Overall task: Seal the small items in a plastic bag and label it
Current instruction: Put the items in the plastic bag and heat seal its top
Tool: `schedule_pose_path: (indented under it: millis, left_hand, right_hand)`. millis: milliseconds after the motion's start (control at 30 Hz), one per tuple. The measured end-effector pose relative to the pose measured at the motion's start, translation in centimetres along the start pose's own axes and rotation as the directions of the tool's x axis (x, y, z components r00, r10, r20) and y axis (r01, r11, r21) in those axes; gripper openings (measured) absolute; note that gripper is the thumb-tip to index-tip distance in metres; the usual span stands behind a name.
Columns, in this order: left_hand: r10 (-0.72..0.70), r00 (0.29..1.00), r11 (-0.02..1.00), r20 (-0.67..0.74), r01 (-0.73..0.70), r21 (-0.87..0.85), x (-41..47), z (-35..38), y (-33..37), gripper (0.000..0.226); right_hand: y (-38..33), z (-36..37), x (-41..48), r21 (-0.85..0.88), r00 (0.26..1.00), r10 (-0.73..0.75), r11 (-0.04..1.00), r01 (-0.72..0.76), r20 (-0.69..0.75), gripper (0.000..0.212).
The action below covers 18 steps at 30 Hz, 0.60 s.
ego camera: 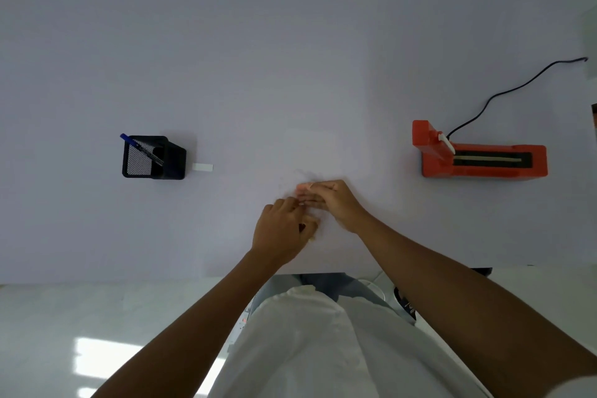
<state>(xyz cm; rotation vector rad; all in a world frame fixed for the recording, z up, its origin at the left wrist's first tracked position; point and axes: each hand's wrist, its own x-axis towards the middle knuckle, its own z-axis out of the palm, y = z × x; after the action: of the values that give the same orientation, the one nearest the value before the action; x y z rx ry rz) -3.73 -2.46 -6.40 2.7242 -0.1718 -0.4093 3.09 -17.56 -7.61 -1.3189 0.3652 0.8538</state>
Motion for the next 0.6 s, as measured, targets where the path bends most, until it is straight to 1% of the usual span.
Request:
schedule_pose_path:
  millis: [67, 167, 300, 467, 600]
  left_hand:
    - [-0.016, 1.0, 0.999, 0.026, 0.015, 0.037, 0.0, -0.2, 0.6, 0.066]
    - [-0.039, 0.998, 0.996, 0.041, 0.036, 0.08, -0.1, -0.3, 1.1, 0.072]
    - [-0.05, 0.997, 0.994, 0.06, 0.044, 0.096, -0.4, -0.4, 1.3, 0.072]
    - [-0.044, 0.996, 0.996, 0.074, 0.038, 0.084, -0.5, -0.5, 1.2, 0.072]
    - [-0.043, 0.994, 0.994, 0.098, 0.033, 0.1, -0.4, -0.6, 1.2, 0.072]
  right_hand:
    - [0.0, -0.2, 0.3, -0.012, 1.0, 0.009, 1.0, -0.009, 0.008, 0.031]
    - [0.0, -0.7, 0.9, -0.013, 1.0, 0.011, 1.0, -0.01, 0.018, 0.03]
    - [-1.1, -2.2, 2.5, 0.02, 0.999, -0.037, 0.999, 0.037, -0.007, 0.031]
    - [-4.9, -4.7, 5.8, 0.053, 0.989, -0.135, 0.989, 0.138, -0.068, 0.025]
    - [-6.9, -5.5, 7.4, 0.031, 0.969, -0.216, 0.975, 0.221, -0.119, 0.026]
